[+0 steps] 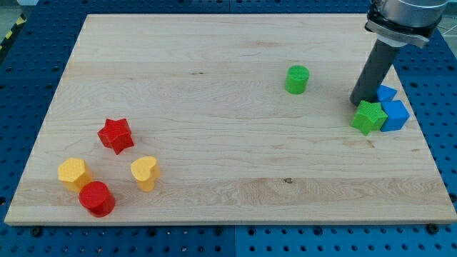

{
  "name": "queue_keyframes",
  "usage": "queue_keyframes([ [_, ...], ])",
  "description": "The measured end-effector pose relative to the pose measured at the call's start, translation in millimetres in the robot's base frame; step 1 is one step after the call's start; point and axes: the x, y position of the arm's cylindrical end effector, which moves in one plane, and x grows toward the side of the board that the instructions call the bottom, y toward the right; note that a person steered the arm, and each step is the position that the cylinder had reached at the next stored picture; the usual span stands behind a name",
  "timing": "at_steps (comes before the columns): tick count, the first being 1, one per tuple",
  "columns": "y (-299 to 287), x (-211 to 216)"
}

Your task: Slide green circle slightly right

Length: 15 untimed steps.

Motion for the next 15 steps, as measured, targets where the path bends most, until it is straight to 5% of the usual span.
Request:
queue_keyframes([
  [4,-144.6,0.4],
  [5,-161.4,-29.5],
  [7,-114.7,-66.0],
  [15,-90.1,-47.7],
])
